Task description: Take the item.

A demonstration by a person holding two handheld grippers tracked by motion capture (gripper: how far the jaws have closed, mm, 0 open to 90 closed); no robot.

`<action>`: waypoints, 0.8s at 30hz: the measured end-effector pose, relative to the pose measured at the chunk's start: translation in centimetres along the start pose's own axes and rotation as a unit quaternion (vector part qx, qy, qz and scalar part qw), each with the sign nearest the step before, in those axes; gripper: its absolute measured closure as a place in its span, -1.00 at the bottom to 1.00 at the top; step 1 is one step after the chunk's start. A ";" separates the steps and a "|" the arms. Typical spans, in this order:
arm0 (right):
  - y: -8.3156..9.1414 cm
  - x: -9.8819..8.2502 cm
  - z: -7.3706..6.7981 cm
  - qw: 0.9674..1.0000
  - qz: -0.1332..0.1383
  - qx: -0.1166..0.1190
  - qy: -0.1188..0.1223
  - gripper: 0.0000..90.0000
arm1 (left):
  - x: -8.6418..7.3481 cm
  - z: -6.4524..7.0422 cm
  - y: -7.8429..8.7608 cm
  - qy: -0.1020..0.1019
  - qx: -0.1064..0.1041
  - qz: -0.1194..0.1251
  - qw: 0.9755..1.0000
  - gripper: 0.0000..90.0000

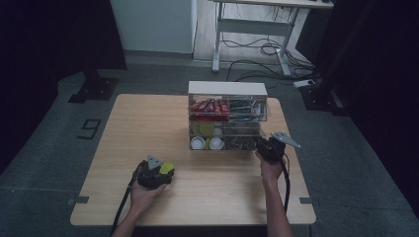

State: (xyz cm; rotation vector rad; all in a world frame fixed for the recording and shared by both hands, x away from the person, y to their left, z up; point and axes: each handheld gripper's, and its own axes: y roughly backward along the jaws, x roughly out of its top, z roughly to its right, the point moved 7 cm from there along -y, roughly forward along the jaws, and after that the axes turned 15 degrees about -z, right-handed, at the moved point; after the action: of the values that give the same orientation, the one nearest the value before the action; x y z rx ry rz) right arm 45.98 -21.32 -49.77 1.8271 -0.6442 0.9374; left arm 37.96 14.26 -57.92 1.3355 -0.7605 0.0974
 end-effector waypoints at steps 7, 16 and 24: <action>0.0 0.0 0.0 1.000 0.000 0.000 0.000 0.96 | 0.1 0.0 0.7 -0.003 -0.010 0.015 1.000 -0.37; -0.1 -0.1 0.0 1.000 -0.001 -0.003 0.003 0.96 | -0.4 0.2 2.7 0.007 -0.025 0.056 0.998 -0.43; -0.2 -0.4 -0.2 1.000 -0.006 -0.004 0.006 0.96 | -1.8 -0.5 3.3 0.023 -0.022 0.048 0.998 -0.42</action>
State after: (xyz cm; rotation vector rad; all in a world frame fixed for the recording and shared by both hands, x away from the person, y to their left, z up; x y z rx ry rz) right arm 45.88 -21.02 -50.12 1.8165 -0.6282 0.9355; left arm 35.27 16.15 -56.17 1.2513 -0.7828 0.1858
